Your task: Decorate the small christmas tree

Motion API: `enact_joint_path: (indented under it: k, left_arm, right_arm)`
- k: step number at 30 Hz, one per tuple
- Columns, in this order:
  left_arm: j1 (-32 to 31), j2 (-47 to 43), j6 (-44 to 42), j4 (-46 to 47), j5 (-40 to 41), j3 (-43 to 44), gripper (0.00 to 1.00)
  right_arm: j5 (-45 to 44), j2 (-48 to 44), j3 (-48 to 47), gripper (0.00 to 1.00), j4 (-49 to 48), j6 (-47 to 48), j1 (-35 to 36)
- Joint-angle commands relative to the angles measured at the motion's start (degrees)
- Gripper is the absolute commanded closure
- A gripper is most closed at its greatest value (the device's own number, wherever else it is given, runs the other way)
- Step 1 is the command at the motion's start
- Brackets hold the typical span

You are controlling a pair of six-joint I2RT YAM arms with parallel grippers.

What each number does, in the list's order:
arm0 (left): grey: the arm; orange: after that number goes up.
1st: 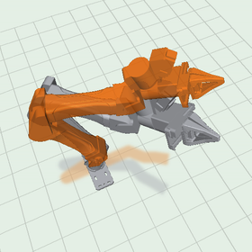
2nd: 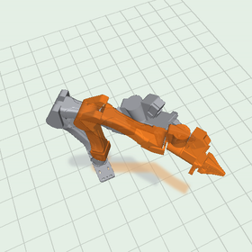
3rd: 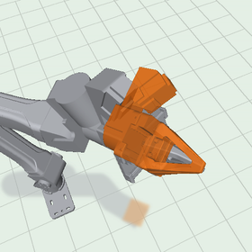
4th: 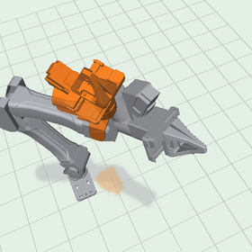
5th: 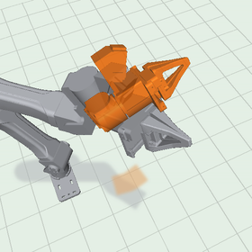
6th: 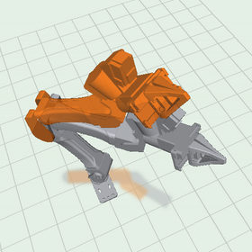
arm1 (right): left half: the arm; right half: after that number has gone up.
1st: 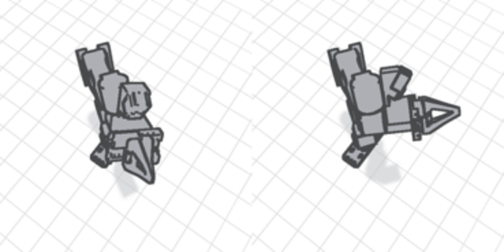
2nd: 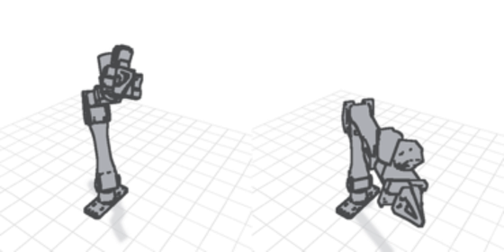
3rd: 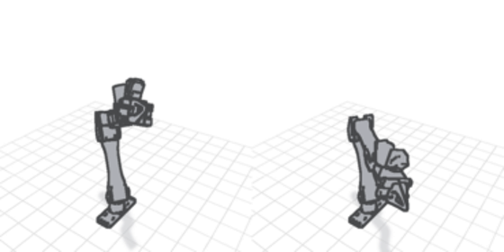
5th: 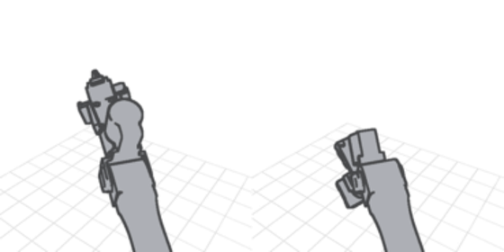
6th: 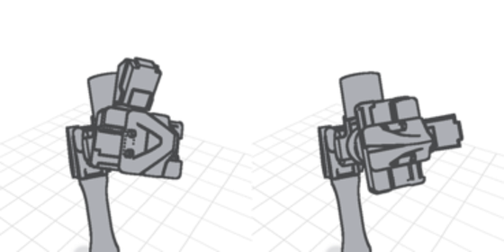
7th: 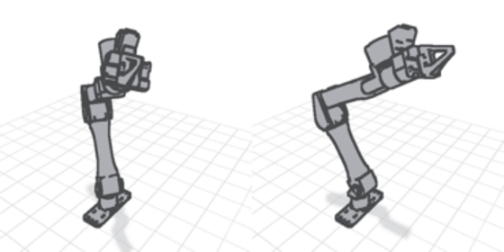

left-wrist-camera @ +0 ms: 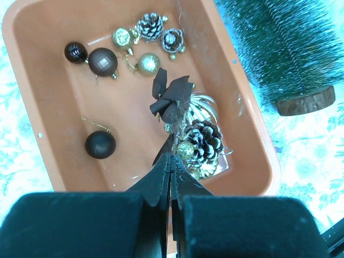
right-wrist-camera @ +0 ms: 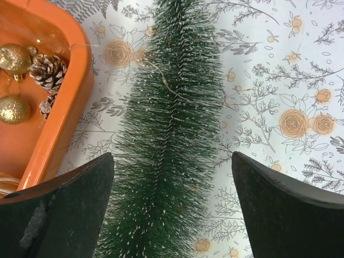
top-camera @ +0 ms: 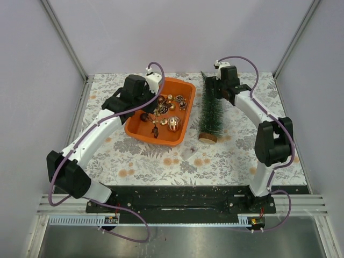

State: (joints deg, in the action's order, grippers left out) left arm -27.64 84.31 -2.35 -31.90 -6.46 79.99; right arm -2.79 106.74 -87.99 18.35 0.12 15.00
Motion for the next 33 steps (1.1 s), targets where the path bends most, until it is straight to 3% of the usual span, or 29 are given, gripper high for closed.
enact_joint_path:
  k: [1, 6, 13, 20, 23, 27, 33]
  left_arm:
    - [0.3, -3.28, -0.99, 1.84, -3.64, 4.99, 0.98]
    - [0.22, -1.52, 1.2, 1.58, -6.63, 11.23, 0.98]
    - [0.3, -3.8, 2.09, 1.67, -6.99, 9.67, 0.98]
    - [0.22, -7.23, 1.74, 0.35, -5.76, 9.14, 0.98]
    - [0.3, -7.93, 1.56, -0.44, -5.32, 8.96, 0.98]
    - [0.22, -9.16, 1.12, -0.44, -4.0, 7.64, 0.98]
    - [0.3, -10.57, 1.12, -0.36, -3.47, 6.15, 0.98]
  right_arm:
    - [-0.65, -5.73, -0.36, 0.03, -3.75, -2.4, 0.2]
    - [-0.2, -8.22, 0.72, 0.02, -5.44, -2.32, -0.5]
    - [1.99, 3.55, -6.66, 0.05, -0.68, -1.53, -1.38]
    - [2.08, 11.2, -12.2, 0.19, 1.25, -1.26, -1.56]
    - [2.61, 12.18, -12.39, 0.37, 1.78, -1.7, -1.82]
    - [5.25, 10.87, -10.9, 0.97, 1.25, -2.84, -1.82]
    - [7.7, 0.34, -1.68, 1.0, -5.86, -5.12, -1.82]
